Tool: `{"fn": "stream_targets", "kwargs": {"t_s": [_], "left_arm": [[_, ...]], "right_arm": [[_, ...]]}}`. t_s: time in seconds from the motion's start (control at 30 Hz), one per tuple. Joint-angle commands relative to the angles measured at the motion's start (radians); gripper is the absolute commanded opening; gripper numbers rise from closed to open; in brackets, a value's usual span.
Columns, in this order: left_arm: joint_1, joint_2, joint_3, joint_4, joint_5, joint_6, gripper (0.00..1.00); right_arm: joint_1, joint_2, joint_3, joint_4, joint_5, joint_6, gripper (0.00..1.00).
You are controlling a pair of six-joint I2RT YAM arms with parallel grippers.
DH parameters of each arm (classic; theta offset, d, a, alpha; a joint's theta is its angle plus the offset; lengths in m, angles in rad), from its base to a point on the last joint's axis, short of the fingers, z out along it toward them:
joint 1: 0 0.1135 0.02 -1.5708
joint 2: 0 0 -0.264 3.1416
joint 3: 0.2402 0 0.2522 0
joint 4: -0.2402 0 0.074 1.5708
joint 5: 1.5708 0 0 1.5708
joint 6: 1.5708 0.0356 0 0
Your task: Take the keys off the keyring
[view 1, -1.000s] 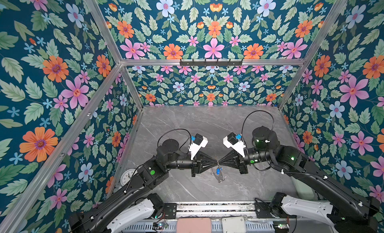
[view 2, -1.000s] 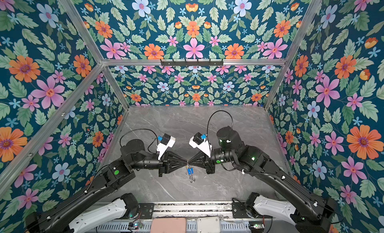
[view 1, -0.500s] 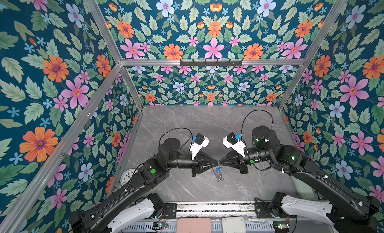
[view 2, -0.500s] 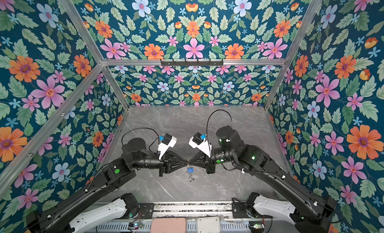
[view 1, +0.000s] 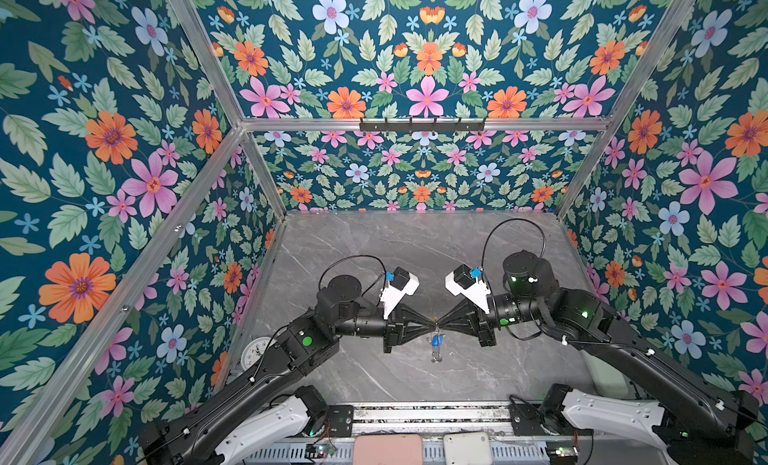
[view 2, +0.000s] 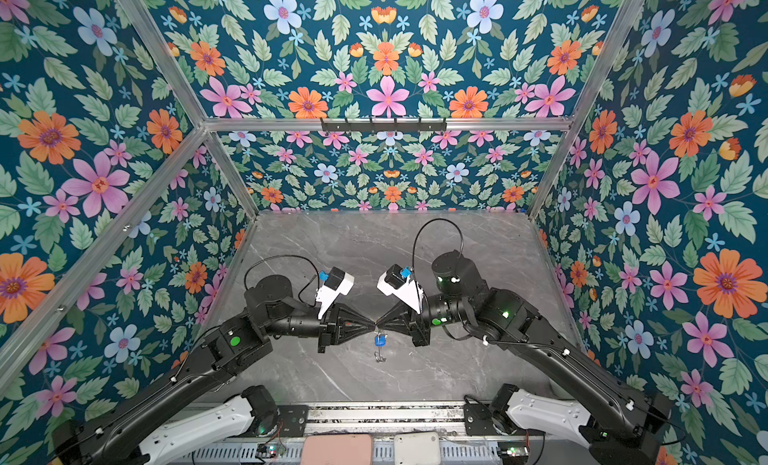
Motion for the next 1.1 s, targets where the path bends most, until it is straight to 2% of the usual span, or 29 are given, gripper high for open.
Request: {"fn": "stream_targets", "kwargs": {"t_s": [0.0, 0.07, 0.2, 0.23, 0.33, 0.37, 0.47, 0.6, 0.8, 1.07], "left_arm": [[-0.001, 0.000, 0.003, 0.040, 0.017, 0.005, 0.04], [-0.001, -0.005, 0.001, 0.052, 0.015, 0.000, 0.00], [-0.001, -0.022, -0.018, 0.098, -0.006, -0.018, 0.00], [-0.001, -0.027, -0.023, 0.106, -0.018, -0.022, 0.00], [-0.001, -0.045, -0.039, 0.142, -0.070, -0.036, 0.00], [-0.001, -0.054, -0.048, 0.157, -0.101, -0.045, 0.00], [-0.001, -0.083, -0.082, 0.218, -0.169, -0.060, 0.00], [-0.001, -0.126, -0.131, 0.299, -0.291, -0.071, 0.00], [-0.003, -0.162, -0.191, 0.392, -0.465, -0.095, 0.00], [-0.003, -0.130, -0.204, 0.432, -0.552, -0.121, 0.00]], "right_arm": [[0.000, 0.002, 0.006, 0.016, -0.010, 0.000, 0.00], [0.001, 0.003, 0.004, 0.023, -0.007, 0.006, 0.00], [0.001, -0.005, -0.004, 0.059, 0.021, 0.027, 0.00], [0.001, -0.009, -0.009, 0.073, 0.034, 0.038, 0.12], [0.001, -0.023, -0.023, 0.120, 0.084, 0.074, 0.32], [0.001, -0.032, -0.033, 0.143, 0.115, 0.091, 0.37], [0.001, -0.071, -0.090, 0.236, 0.195, 0.139, 0.44], [0.003, -0.126, -0.186, 0.369, 0.293, 0.191, 0.47], [0.012, -0.165, -0.303, 0.513, 0.344, 0.250, 0.51], [0.054, -0.131, -0.352, 0.603, 0.442, 0.242, 0.58]]}}
